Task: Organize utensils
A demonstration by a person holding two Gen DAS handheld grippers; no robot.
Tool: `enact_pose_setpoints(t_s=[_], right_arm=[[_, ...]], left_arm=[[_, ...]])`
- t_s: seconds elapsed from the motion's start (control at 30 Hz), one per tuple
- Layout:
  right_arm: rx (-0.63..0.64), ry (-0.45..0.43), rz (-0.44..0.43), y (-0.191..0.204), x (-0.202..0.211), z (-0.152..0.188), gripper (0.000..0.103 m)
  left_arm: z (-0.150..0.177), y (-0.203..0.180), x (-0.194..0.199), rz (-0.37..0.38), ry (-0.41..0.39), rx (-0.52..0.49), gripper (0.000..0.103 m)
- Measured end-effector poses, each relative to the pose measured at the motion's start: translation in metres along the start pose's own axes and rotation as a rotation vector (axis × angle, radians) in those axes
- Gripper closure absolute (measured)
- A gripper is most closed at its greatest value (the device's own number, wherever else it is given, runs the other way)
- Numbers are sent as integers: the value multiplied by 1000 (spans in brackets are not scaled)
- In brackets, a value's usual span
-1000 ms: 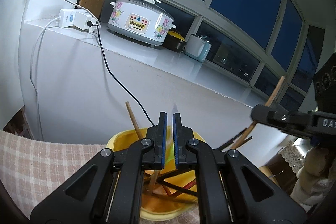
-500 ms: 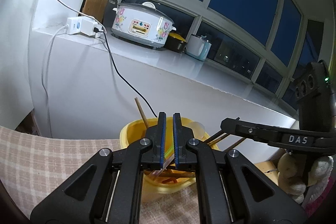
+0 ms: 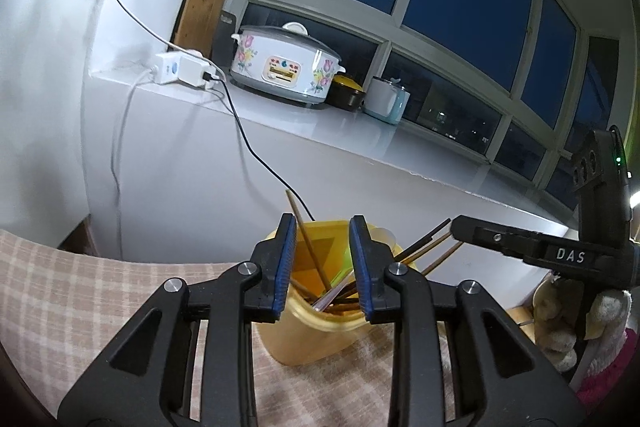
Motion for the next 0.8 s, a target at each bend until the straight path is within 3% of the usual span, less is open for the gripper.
enact_pose_setpoints(t_s=[0.1,0.23,0.37,0.8], right_arm=[[4,-15,12,-1,9,2,34],[20,-35,37,3,23,8,32],[32,-57,55,10,35,17,24],[61,-103,97,26,61,48,12]], left_arm=[[0,0,12,-7,-6,-10,63],[2,-3,27,-17,-8,-34,60],[7,-9,41,-18,-9,-53,39],[21,-24,80,-68,-3,-113,11]])
Point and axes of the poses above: each gripper's, at about its wrist camera, not at the fingertips, and x roughly against the way its jaws point, y to its left, z to its underside, the point moved 3 cm from there along -x, roughly the way its jaws point, and after that the axes turned 2 degrees about -y, right-handed, at the moved point
